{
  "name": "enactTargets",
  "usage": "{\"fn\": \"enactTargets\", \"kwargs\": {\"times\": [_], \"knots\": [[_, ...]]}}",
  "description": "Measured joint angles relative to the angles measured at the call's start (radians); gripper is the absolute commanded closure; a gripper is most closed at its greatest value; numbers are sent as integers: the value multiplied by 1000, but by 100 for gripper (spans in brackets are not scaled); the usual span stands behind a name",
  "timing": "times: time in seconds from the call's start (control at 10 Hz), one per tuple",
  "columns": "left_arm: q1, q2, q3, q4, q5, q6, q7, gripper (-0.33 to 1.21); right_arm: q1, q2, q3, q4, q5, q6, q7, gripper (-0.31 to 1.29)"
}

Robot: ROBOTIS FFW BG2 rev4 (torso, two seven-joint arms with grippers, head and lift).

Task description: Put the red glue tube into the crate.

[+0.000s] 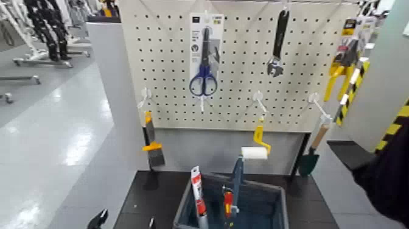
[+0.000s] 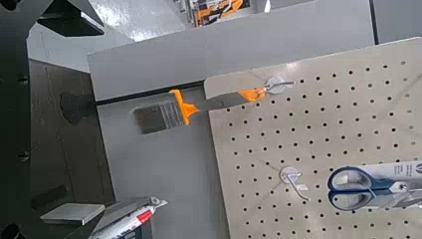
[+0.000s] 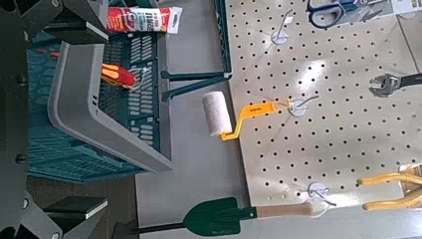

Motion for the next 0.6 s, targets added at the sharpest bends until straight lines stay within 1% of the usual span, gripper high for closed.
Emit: {"fn": "enactTargets", "kwargs": {"times": [0.1,0.2,0.4,0.5,0.6], "knots": [[0,4,-3,49,18,-80,-1,6,0,0,0,-2,4,-1,-1,15],[-4,1,-6,84,35,-132,-7,6,0,0,0,-3,7,0,-3,15],[-6,-3,-6,93,40,-137,-15,6,0,0,0,-12,20,12,-13,13],[-7,-1,-6,91,40,-131,-19,6,2,0,-1,-21,32,24,-22,9],[-8,-1,-6,88,39,-124,-22,6,6,0,-2,-32,46,36,-33,9]]}}
